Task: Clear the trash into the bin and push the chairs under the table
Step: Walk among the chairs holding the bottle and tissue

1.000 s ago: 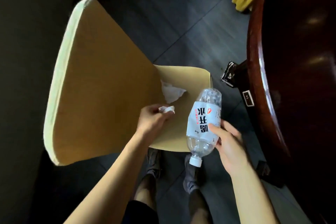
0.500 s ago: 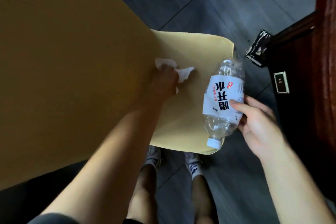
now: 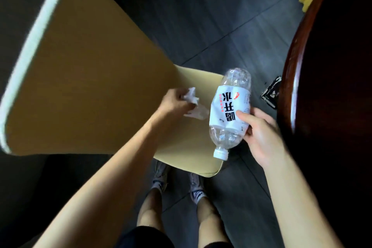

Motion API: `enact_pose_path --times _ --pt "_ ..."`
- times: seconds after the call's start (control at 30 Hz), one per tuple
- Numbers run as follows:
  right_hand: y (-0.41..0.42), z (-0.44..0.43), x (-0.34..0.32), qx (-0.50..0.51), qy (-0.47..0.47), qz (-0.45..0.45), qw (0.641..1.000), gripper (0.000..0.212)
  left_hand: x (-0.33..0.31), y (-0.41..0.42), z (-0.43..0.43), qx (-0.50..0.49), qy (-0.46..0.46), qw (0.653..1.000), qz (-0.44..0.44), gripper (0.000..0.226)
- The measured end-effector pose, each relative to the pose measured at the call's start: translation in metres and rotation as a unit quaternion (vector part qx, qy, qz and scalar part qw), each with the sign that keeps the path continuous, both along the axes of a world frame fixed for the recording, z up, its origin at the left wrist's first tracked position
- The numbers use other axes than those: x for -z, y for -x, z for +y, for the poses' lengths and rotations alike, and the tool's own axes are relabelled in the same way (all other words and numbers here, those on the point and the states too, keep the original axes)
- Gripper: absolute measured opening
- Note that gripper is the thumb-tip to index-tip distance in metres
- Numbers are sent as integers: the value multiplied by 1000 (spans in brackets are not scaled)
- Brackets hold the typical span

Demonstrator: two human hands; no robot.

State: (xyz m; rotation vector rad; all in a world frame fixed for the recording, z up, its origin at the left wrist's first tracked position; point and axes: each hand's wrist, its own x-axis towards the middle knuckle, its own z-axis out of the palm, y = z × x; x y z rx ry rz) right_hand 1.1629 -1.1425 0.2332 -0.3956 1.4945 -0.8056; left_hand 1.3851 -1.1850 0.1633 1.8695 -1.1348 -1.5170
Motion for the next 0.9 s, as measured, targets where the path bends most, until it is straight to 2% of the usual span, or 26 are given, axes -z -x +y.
enact_pose_path --times 0.23,0.43,0.6,0.8,0.9 --pt "-29 -4 -91 -18 55 -50 997 26 -131 -21 57 -137 69 983 101 34" --pt "-91 3 -149 -66 94 -86 990 29 -216 -65 107 -302 140 922 197 36" --pt "-160 13 -181 -112 120 -110 980 34 -255 -116 135 -399 167 866 252 35" --pt "-263 26 -203 -164 147 -104 970 32 -273 -216 159 -449 167 825 300 42" --pt "-324 33 -207 -170 156 -103 967 31 -272 -278 170 -456 168 801 349 30"
